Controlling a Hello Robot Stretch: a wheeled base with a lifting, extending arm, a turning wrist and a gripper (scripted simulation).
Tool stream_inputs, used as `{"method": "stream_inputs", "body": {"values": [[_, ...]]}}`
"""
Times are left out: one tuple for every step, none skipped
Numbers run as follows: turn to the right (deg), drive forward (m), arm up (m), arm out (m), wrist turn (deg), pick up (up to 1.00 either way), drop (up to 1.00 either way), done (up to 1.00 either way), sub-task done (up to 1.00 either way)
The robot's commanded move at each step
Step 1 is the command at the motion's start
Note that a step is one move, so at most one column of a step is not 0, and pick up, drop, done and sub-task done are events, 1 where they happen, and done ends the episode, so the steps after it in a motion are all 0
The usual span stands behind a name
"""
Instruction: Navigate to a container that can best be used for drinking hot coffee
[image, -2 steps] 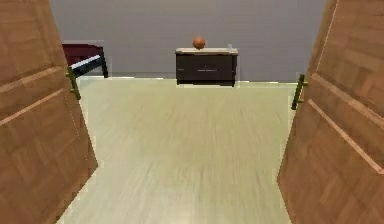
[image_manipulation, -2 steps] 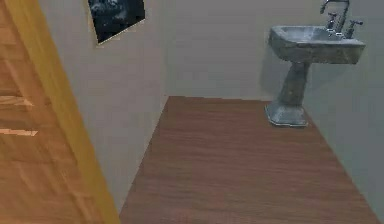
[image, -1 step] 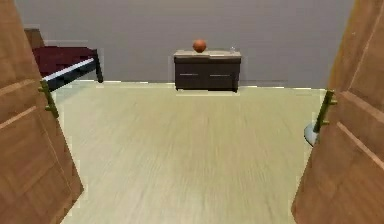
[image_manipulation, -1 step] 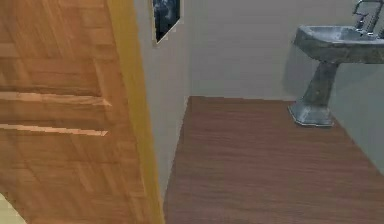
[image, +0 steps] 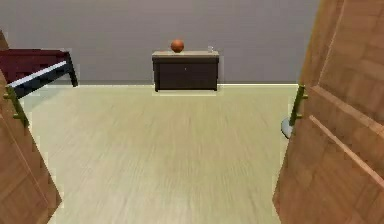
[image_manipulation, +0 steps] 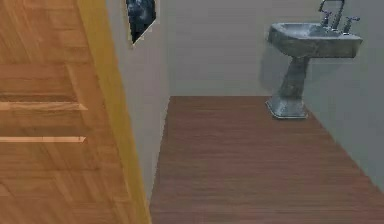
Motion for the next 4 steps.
{"method": "stream_inputs", "body": {"values": [[0.0, 1.00, 0.00, 0.00, 0.0, 0.00, 0.00, 0.00, 0.00], [0.0, 0.50, 0.00, 0.00, 0.0, 0.00, 0.00, 0.00, 0.00], [0.0, 1.00, 0.00, 0.00, 0.0, 0.00, 0.00, 0.00, 0.00], [3.0, 0.00, 0.00, 0.00, 0.0, 0.00, 0.00, 0.00, 0.00]]}}
